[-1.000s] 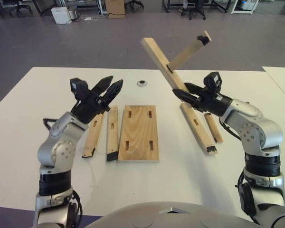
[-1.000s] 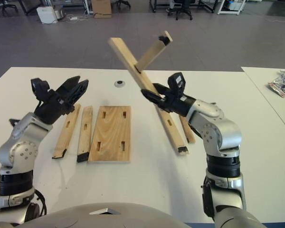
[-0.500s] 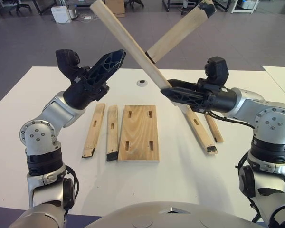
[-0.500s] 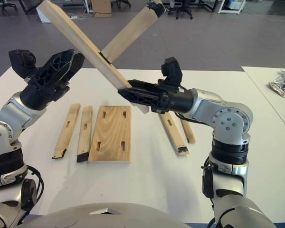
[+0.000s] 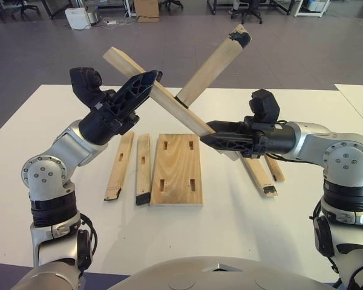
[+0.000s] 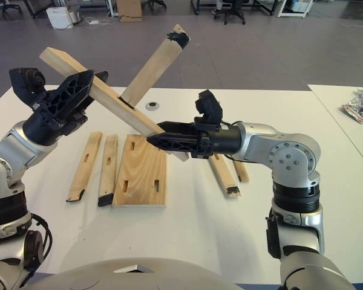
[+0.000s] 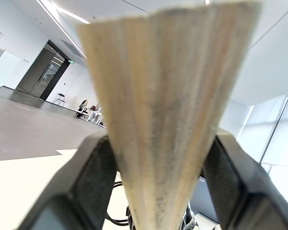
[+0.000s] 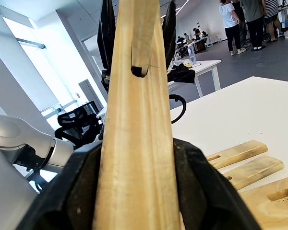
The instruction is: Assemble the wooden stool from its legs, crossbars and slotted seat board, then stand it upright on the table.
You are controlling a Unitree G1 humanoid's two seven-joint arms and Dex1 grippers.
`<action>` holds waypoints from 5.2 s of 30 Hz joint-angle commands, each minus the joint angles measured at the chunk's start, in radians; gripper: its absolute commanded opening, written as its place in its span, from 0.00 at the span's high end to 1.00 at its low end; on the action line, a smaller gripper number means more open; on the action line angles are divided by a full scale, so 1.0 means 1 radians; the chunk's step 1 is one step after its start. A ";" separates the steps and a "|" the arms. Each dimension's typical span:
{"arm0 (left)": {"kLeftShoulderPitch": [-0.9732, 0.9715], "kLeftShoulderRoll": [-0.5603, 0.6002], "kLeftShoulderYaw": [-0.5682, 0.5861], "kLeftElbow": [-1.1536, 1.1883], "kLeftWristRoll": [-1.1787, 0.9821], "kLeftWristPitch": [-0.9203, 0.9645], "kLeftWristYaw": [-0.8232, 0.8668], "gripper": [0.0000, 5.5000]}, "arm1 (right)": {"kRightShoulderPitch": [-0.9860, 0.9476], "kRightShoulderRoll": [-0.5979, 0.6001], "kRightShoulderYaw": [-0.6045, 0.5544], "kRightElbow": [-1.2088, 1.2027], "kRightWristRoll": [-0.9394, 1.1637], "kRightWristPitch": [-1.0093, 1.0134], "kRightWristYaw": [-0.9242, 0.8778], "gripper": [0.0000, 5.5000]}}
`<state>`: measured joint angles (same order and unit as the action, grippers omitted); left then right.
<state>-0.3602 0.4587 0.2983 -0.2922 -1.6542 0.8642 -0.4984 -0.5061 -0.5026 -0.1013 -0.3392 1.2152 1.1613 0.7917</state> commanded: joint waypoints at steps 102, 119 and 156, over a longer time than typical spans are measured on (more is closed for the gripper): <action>0.276 0.294 -0.409 0.277 1.092 -0.654 -0.723 0.45 | 0.114 0.102 -0.121 0.218 -0.411 -0.275 -0.236 0.26; 0.469 0.026 -0.364 -0.045 1.386 -0.281 0.081 0.16 | 0.176 0.121 -0.136 0.158 -0.378 -0.248 -0.283 0.26; 0.434 0.123 -0.261 0.167 1.464 -0.422 0.045 0.62 | 0.213 0.173 -0.135 0.135 -0.361 -0.289 -0.375 0.26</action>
<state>0.1696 0.5713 0.0256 -0.1574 -0.1859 0.4264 -0.4388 -0.2688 -0.3230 -0.2246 -0.2131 0.8605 0.8857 0.4248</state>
